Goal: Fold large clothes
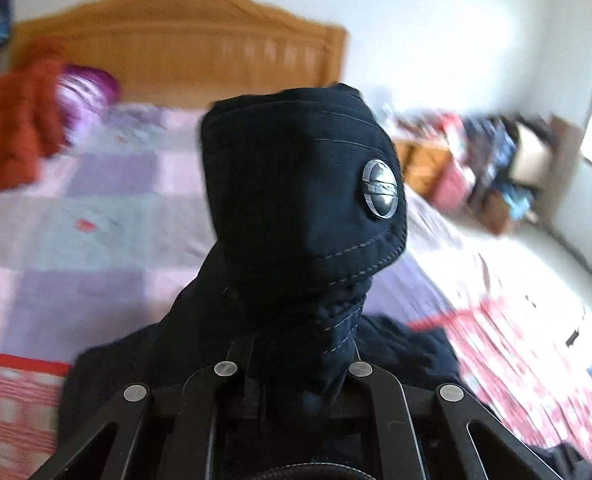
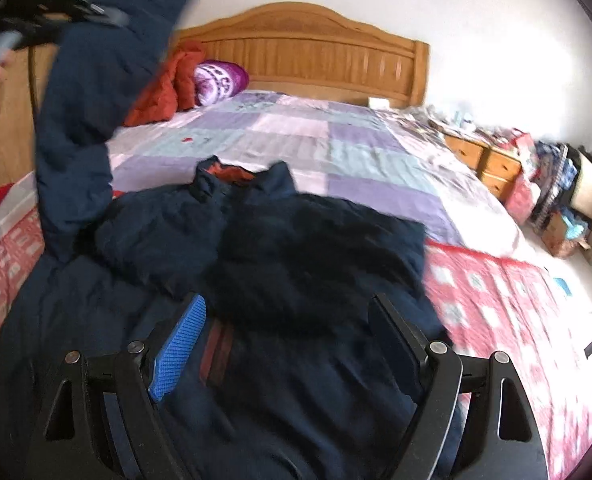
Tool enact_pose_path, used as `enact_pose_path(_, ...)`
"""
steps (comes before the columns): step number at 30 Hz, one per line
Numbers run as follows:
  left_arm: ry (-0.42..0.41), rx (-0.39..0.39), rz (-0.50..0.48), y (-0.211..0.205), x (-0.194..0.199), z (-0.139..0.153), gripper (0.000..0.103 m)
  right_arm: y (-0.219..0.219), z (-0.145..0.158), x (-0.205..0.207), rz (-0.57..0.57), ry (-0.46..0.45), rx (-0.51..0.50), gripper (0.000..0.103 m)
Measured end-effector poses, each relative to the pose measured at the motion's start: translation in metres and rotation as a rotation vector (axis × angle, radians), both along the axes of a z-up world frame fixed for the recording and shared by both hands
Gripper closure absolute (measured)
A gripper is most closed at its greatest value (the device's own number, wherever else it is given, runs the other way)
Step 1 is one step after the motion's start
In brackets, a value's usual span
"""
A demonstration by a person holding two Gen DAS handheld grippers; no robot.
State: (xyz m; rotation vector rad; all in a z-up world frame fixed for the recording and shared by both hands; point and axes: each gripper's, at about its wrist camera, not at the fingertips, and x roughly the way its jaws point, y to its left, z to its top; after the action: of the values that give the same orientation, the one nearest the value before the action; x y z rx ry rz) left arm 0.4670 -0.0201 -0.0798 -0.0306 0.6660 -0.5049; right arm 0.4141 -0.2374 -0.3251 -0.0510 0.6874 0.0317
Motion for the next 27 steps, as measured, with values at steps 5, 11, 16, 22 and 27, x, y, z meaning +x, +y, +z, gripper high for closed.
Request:
enact_pose_path(5,0.108,0.166,-0.081,-0.104,-0.018,-0.099,0.092,-0.054,-0.006,-0.045,-0.082,0.046,0.002,0.016)
enact_pose_path(11,0.122,0.433,-0.069,-0.173,-0.044,-0.183,0.092,-0.097,-0.024,-0.071,-0.116,0.105,-0.013,0.016)
enact_pose_path(16,0.066,0.529,-0.016,-0.198,-0.062,-0.190,0.070,-0.125,-0.034,-0.083,-0.171,0.129,0.023,0.016)
enact_pose_path(22,0.007,0.468,-0.061,-0.217,-0.071,-0.174,0.055,-0.139,-0.034,-0.086,-0.204,0.143,0.043,0.016)
enact_pose_path(27,0.032,0.367,-0.029,-0.185,-0.084,-0.164,0.041,-0.140,-0.030,-0.079,-0.230,0.153,0.066,0.016)
